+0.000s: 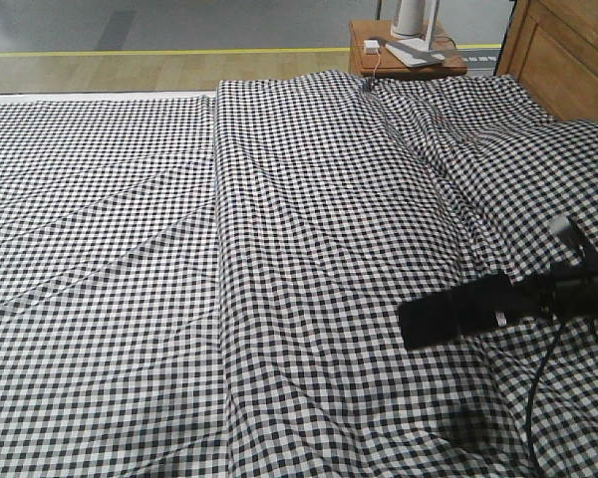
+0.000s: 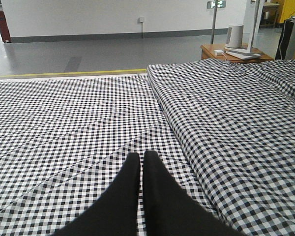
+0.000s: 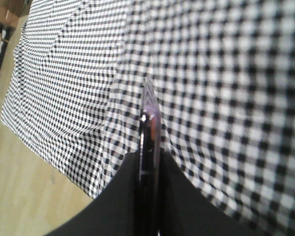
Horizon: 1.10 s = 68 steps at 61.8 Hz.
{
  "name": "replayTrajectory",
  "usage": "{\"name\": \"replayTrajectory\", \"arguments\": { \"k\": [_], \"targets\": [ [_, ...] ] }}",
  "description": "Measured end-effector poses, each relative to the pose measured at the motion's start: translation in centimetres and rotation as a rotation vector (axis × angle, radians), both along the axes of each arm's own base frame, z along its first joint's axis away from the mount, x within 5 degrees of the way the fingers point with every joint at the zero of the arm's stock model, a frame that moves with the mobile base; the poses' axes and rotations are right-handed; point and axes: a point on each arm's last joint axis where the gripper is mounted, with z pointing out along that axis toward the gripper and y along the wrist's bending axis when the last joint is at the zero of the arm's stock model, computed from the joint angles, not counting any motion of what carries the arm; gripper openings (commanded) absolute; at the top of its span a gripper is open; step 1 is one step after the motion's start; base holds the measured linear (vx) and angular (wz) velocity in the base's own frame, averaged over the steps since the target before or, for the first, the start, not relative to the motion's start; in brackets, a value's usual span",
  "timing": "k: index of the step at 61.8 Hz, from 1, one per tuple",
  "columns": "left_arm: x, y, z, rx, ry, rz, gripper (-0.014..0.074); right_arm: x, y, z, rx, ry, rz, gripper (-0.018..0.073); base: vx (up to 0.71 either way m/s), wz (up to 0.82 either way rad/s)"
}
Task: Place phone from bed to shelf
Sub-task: 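Lift the phone with the right gripper up off the bed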
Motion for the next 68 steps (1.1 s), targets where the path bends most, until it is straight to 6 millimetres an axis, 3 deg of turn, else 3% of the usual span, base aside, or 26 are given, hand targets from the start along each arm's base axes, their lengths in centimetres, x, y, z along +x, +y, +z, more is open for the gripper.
{"name": "replayTrajectory", "arguments": {
  "k": [13, 30, 53, 68],
  "targets": [
    [0.0, 0.0, 0.0, 0.0, 0.0, 0.0, 0.0001, 0.6, 5.8, 6.9, -0.042, -0.156, 0.16, -0.0004, 0.0, 0.0],
    [0.0, 0.0, 0.0, 0.0, 0.0, 0.0, 0.0001, -1.0, 13.1, 13.0, -0.059, -0.29, 0.35, -0.0004, 0.0, 0.0],
    [0.0, 0.0, 0.0, 0.0, 0.0, 0.0, 0.0001, -5.4, 19.8, 19.5, -0.056, -0.423, 0.526, -0.0004, 0.0, 0.0],
    [0.0, 0.0, 0.0, 0.0, 0.0, 0.0, 0.0001, -9.5, 22.8, 23.7, -0.027, -0.52, 0.631, -0.0004, 0.0, 0.0]
  ]
}}
